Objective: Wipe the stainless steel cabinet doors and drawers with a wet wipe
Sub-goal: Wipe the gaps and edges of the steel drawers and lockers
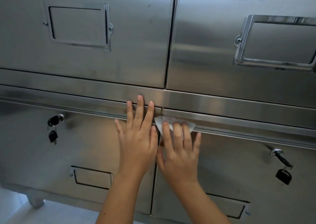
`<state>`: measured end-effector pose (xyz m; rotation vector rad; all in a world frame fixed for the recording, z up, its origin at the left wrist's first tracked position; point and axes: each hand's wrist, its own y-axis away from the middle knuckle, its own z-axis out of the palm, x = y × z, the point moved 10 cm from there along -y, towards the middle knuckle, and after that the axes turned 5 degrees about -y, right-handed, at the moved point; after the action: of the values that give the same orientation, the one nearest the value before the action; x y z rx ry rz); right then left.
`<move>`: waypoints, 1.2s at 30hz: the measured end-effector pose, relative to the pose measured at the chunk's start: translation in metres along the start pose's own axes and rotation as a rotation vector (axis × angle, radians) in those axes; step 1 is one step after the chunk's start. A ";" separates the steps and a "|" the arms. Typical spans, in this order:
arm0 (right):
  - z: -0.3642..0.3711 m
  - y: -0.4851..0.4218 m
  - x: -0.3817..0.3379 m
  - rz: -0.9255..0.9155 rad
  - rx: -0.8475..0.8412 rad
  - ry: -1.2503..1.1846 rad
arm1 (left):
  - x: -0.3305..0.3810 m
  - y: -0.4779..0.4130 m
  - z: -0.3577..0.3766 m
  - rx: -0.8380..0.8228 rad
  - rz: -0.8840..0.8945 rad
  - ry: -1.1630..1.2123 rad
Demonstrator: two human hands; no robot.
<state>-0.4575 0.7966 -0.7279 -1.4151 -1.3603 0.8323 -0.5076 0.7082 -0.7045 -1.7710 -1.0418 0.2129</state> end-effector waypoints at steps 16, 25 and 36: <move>0.005 0.015 0.000 -0.170 0.016 -0.014 | -0.008 -0.001 0.007 -0.120 -0.040 0.117; 0.009 0.013 -0.010 -0.167 -0.015 -0.025 | -0.009 0.000 0.010 -0.115 -0.035 0.121; -0.012 -0.002 -0.013 -0.166 0.065 0.046 | -0.010 -0.001 0.009 -0.131 -0.042 0.169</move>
<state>-0.4490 0.7819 -0.7238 -1.2456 -1.3829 0.7241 -0.5196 0.7075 -0.7107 -1.8479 -0.9882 -0.0319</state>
